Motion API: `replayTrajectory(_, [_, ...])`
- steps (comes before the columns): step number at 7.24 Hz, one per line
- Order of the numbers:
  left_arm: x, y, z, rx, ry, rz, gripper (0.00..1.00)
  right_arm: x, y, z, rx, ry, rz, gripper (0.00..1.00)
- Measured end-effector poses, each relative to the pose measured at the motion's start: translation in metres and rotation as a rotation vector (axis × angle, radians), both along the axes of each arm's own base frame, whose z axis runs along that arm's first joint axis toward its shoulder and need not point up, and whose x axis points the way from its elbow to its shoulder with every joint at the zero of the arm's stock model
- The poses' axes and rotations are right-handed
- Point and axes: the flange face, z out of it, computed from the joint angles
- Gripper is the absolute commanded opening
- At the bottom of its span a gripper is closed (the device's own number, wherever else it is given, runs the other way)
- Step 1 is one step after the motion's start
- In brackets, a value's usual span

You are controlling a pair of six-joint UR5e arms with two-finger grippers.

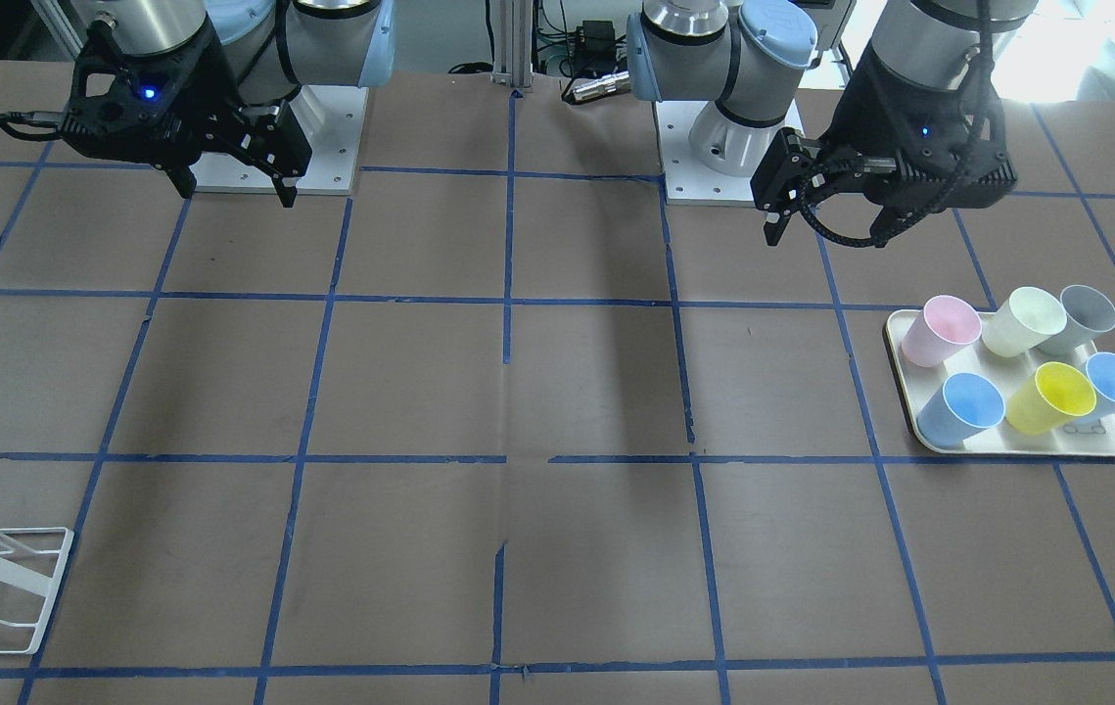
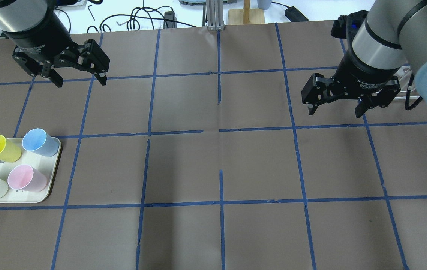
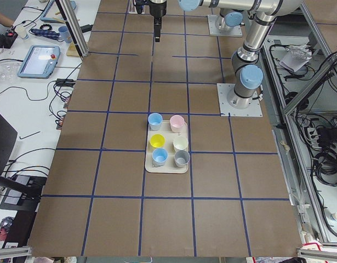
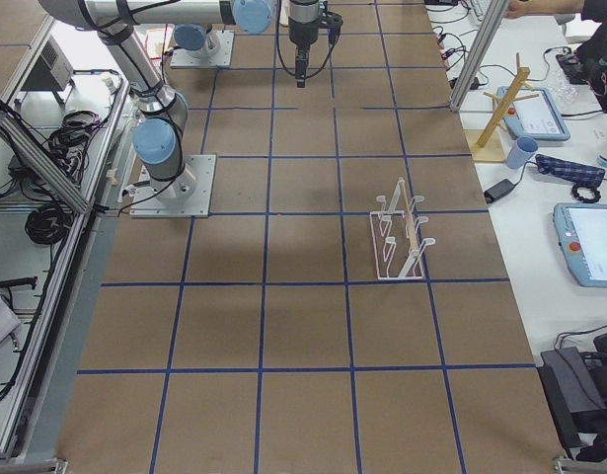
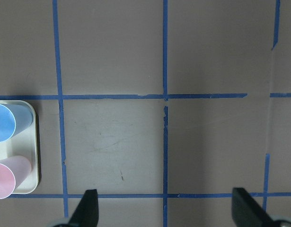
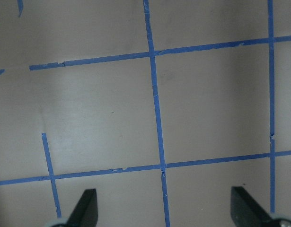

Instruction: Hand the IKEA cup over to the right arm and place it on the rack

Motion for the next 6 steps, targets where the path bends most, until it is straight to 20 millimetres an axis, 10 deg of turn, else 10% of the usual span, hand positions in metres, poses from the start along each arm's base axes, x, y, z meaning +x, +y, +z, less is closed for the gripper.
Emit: replayTrajectory(6, [0.002,-0.002,-0.010,0.026,0.009,0.018,1.00,0.001,-0.002,-0.002,0.002,-0.027,0.001,1.00])
